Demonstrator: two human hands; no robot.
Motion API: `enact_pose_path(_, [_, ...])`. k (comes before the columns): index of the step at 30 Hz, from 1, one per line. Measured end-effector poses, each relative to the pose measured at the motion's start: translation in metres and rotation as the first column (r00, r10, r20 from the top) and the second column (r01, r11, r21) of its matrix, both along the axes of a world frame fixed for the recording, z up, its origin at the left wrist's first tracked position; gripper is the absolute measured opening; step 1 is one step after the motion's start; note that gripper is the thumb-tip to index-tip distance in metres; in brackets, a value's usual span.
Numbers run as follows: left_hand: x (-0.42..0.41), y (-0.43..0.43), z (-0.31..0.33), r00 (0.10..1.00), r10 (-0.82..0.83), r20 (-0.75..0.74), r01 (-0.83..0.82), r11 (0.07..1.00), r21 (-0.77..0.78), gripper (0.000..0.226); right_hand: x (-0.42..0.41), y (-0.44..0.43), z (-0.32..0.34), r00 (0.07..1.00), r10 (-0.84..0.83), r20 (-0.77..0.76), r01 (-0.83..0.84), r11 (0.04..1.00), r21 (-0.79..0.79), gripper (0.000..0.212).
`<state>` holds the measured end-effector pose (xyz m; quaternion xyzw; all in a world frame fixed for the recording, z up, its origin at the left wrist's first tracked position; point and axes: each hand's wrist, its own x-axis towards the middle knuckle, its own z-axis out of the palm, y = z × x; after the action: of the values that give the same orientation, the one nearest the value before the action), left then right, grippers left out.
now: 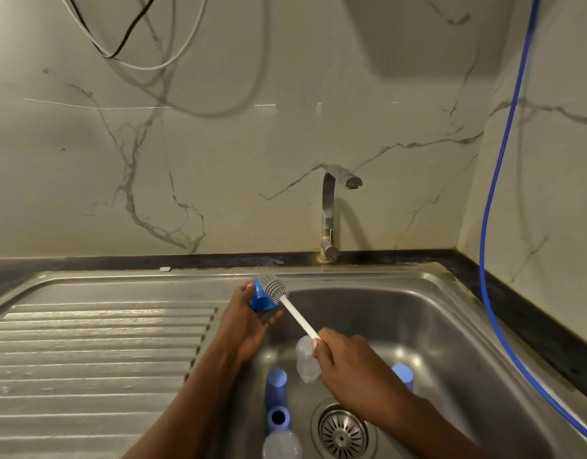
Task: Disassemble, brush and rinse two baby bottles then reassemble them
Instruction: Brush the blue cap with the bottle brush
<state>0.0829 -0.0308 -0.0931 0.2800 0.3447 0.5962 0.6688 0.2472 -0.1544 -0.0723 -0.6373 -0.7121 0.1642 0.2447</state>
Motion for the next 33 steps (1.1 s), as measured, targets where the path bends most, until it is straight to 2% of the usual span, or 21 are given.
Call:
enact_pose_path(4, [0.019, -0.011, 0.005, 0.989, -0.042, -0.143, 0.056, 0.994, 0.091, 0.031, 0.004, 0.006, 0.004, 0.997, -0.071, -0.032, 0.072, 0.997, 0.028, 0.023])
enact_pose_path(6, [0.024, -0.014, 0.008, 0.984, -0.062, -0.167, 0.079, 0.992, 0.100, 0.027, 0.009, 0.009, 0.006, 0.994, -0.090, -0.068, 0.092, 0.995, 0.031, 0.026])
enact_pose_path(8, [0.026, -0.017, 0.010, 0.984, -0.075, -0.164, 0.094, 0.989, 0.112, 0.032, 0.013, 0.009, 0.007, 0.993, -0.081, -0.089, 0.083, 0.996, 0.017, 0.027])
enact_pose_path(10, [0.024, -0.018, 0.012, 0.984, -0.091, -0.152, 0.110, 0.986, 0.124, 0.049, 0.011, 0.007, 0.004, 0.991, -0.052, -0.121, 0.054, 0.998, 0.013, 0.021])
enact_pose_path(12, [0.020, -0.016, 0.011, 0.993, -0.079, -0.092, 0.089, 0.990, 0.113, 0.055, 0.010, 0.006, 0.001, 0.988, -0.028, -0.150, 0.031, 0.999, 0.020, 0.023])
enact_pose_path(16, [0.010, -0.008, 0.006, 1.000, 0.002, 0.006, -0.002, 0.999, 0.047, 0.025, 0.009, 0.007, -0.002, 0.987, 0.023, -0.159, -0.010, 0.996, 0.083, 0.028])
enact_pose_path(18, [0.006, -0.007, 0.006, 0.999, 0.045, 0.030, -0.046, 0.998, 0.034, 0.022, 0.006, 0.004, -0.001, 0.990, 0.044, -0.132, -0.032, 0.996, 0.087, 0.036])
enact_pose_path(21, [0.001, -0.009, 0.007, 0.995, 0.077, 0.065, -0.082, 0.994, 0.069, 0.026, -0.003, 0.000, -0.005, 0.999, 0.043, -0.017, -0.042, 0.997, 0.063, 0.067])
enact_pose_path(23, [0.002, -0.010, 0.007, 0.997, 0.071, 0.028, -0.073, 0.993, 0.097, 0.025, -0.006, 0.004, -0.008, 1.000, 0.009, 0.011, -0.009, 0.999, 0.044, 0.054])
enact_pose_path(25, [0.007, -0.011, 0.007, 0.999, 0.038, -0.039, -0.032, 0.991, 0.131, 0.024, -0.002, 0.011, -0.005, 0.999, -0.045, -0.028, 0.046, 0.998, 0.035, 0.044])
enact_pose_path(29, [0.023, -0.018, 0.011, 0.991, -0.084, -0.103, 0.098, 0.985, 0.144, 0.030, 0.015, 0.021, -0.006, 0.990, -0.127, -0.064, 0.131, 0.989, 0.065, 0.044])
enact_pose_path(33, [0.026, -0.018, 0.013, 0.974, -0.107, -0.200, 0.141, 0.976, 0.165, 0.044, 0.017, 0.022, -0.007, 0.989, -0.114, -0.097, 0.123, 0.987, 0.099, 0.044])
